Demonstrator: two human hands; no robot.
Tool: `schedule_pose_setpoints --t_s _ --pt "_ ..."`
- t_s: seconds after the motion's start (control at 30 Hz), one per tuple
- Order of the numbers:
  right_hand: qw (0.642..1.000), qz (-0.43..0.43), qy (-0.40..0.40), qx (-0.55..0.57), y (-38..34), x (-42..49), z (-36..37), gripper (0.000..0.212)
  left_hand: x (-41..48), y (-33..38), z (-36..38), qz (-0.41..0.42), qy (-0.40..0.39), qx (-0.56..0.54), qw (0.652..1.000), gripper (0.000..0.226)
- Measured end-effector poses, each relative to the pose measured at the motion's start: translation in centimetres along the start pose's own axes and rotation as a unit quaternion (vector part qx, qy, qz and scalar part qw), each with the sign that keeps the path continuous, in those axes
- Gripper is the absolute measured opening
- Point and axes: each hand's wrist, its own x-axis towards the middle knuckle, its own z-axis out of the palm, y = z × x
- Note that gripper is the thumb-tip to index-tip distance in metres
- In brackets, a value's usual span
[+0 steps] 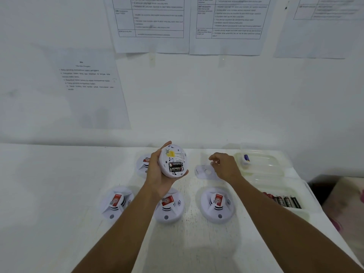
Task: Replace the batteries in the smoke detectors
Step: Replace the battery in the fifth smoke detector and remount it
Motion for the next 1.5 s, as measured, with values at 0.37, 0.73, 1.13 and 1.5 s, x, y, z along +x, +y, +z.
schedule_pose_setpoints --t_s 0.37,0.73,1.13,1.5 --pt "0.966 -0.079 0.076 0.236 -9.9 -9.8 -0.3 0.040 -2.0 -1.7 2.9 0.046 -0.019 -0.016 0.999 0.041" --pt "0.977 -0.038 0.139 0.158 -12.9 -12.5 0.1 0.047 -4.8 -1.9 3.6 0.087 -0.028 0.039 0.995 0.041" --pt "0.957 -0.190 0.184 0.120 -14.0 -13.7 2.3 0.025 -5.9 0.3 1.8 0.089 -0.010 0.013 0.996 0.042" --pt "0.944 -0.211 0.208 0.147 -10.7 -15.0 -1.8 0.017 -6.0 -2.0 2.9 0.037 -0.054 -0.024 0.998 0.038"
